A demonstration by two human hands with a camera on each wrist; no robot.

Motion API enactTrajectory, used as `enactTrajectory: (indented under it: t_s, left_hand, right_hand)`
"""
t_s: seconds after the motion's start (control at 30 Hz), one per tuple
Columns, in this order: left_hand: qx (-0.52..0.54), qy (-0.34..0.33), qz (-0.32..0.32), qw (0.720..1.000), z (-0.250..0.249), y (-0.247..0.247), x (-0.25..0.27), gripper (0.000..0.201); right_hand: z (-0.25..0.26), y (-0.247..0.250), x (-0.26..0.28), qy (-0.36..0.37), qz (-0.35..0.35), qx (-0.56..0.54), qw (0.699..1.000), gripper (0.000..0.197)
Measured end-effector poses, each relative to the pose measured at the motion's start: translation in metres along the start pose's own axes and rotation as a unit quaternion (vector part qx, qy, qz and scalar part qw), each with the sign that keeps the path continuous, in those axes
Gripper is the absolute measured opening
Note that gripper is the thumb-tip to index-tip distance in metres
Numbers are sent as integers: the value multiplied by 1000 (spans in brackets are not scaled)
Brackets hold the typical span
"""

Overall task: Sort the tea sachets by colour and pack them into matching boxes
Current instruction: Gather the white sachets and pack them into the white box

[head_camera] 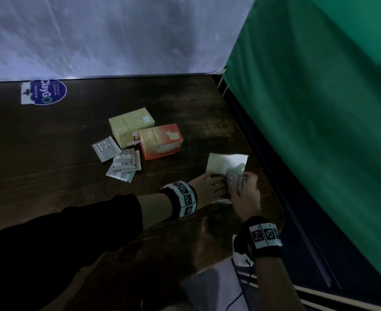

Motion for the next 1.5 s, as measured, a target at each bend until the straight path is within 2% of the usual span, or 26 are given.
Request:
enactTrajectory:
  t_s: [0.1,0.17,0.23,0.3,0.33,0.4,0.5,0.57,0.67,0.77,0.9,1.0,1.1,1.17,1.2,1.23,1.3,1.37,1.4,1.5]
  left_hand:
    - [13,-1,-15,1000,1,-1,0,57]
    - [100,10,-40,994,5,3,2,60]
    - [256,39,-77,963,13,11,5,63]
    - [341,60,-112,931,20,18,6,61]
    - [341,64,-124,930,23,23,5,62]
    - [289,67,-133,946,26,28,-1,64]
    - [205,90,-136,965,30,35,-9,49]
    - [218,93,-117,964,34,36,-14,40]
    - [259,71,-112,957,41,39,-17,37]
    - [193,38,-103,975,42,46,-13,38]
    - [87,-54,-181,978,34,59,-2,25]
    - [18,-76,-237,968,29,63,1,19]
    - [-3,-117,-198,973,23,56,-5,12]
    - [34,-157,-162,974,21,43,-10,22]
    - [89,-161,-150,971,22,40,-10,30]
    - [153,-144,-139,968,24,39,-9,40]
    - [234,-87,-110,962,29,35,-6,51]
    - [212,-46,-85,972,26,28,-3,54]
    - [180,-37,-72,980,23,20,-3,56]
    - [121,2,-9,993,16,-4,-3,63]
  right_hand:
    - [8,-2,-14,-32,65,68,995,43]
    - [9,1,-21,-44,96,61,993,44]
    - [7,4,-24,-44,108,38,992,45]
    - [4,6,-24,-48,111,32,992,43]
    - [2,6,-24,-52,114,33,992,42]
    - [-1,4,-24,-59,122,40,990,42]
    - [-3,2,-26,-59,123,43,990,43]
    - [-5,3,-27,-61,126,33,990,44]
    - [-10,7,-29,-63,119,18,991,43]
    - [-12,7,-31,-77,140,15,987,43]
    - [-10,2,-30,-100,176,46,978,45]
    - [-3,-1,-30,-90,183,82,976,49]
    - [6,0,-27,-87,198,113,970,71]
    - [6,3,-25,-115,193,111,968,93]
    - [3,4,-25,-128,184,108,969,96]
    - [-1,6,-25,-136,169,111,970,91]
    - [-7,10,-24,-135,119,102,978,66]
    - [-9,6,-21,-106,86,114,984,40]
    - [-9,1,-20,-87,86,128,984,33]
    - [-8,-18,-18,-51,93,157,982,28]
Point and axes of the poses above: each hand's wrist, its own x-axis away from the middle knuckle, its own y-axis out of the back of the hand, z = x × y, the point moved 5 cm from there along -x, towards the middle knuckle, and after that the axes turned 9 degrees about z, right-handed, at the moved point
